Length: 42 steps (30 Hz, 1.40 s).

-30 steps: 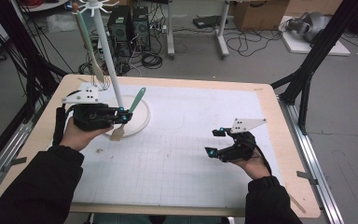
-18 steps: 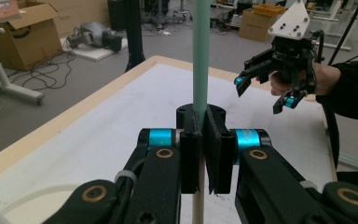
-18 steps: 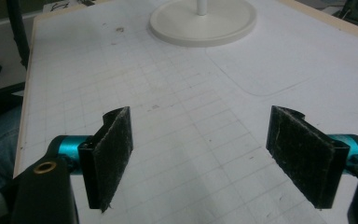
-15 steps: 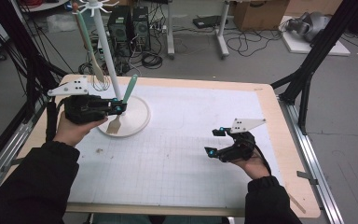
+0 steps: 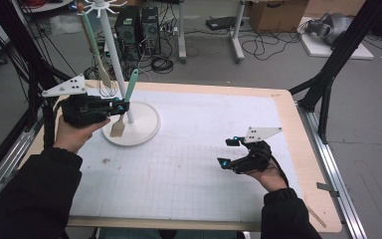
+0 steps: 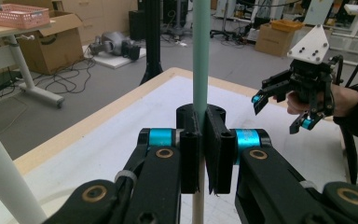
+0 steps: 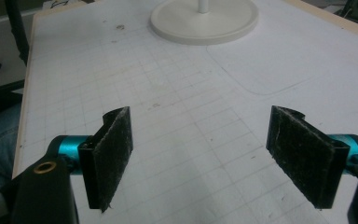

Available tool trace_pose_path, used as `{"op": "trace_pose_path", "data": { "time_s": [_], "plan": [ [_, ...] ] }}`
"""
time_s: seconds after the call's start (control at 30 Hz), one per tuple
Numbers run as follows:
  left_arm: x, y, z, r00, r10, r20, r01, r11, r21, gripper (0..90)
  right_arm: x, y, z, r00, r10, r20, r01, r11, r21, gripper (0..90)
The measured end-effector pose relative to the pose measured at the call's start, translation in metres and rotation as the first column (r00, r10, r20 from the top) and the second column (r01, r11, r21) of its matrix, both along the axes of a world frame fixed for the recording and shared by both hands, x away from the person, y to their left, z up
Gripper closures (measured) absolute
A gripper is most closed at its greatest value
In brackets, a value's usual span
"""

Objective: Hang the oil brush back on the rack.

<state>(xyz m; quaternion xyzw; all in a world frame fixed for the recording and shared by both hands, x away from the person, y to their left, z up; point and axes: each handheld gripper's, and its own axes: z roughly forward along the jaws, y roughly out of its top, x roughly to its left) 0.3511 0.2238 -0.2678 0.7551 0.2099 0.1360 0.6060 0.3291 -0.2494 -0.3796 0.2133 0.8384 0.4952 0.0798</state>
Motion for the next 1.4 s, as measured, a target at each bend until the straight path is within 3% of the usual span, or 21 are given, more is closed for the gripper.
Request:
{"op": "trace_pose_path", "data": {
  "time_s": [0.83,0.9,1.4],
  "plan": [
    [0.009,0.013,0.024,0.9966,0.077,0.028,-0.075,0.9935,-0.086,84.8,-0.001,0.000,0.001,1.0000,-0.007,0.007,0.007,1.000,-0.003,21.7],
    [0.011,0.015,0.026,0.9961,0.084,0.029,-0.081,0.9937,-0.077,84.7,-0.001,0.000,0.001,0.9999,-0.003,0.013,0.003,1.000,-0.002,21.7],
    [0.018,0.027,0.041,0.9929,0.115,0.031,-0.109,0.9839,-0.141,84.7,0.000,-0.001,0.000,1.0000,-0.004,0.007,0.004,1.000,-0.008,21.6]
  ]
}}
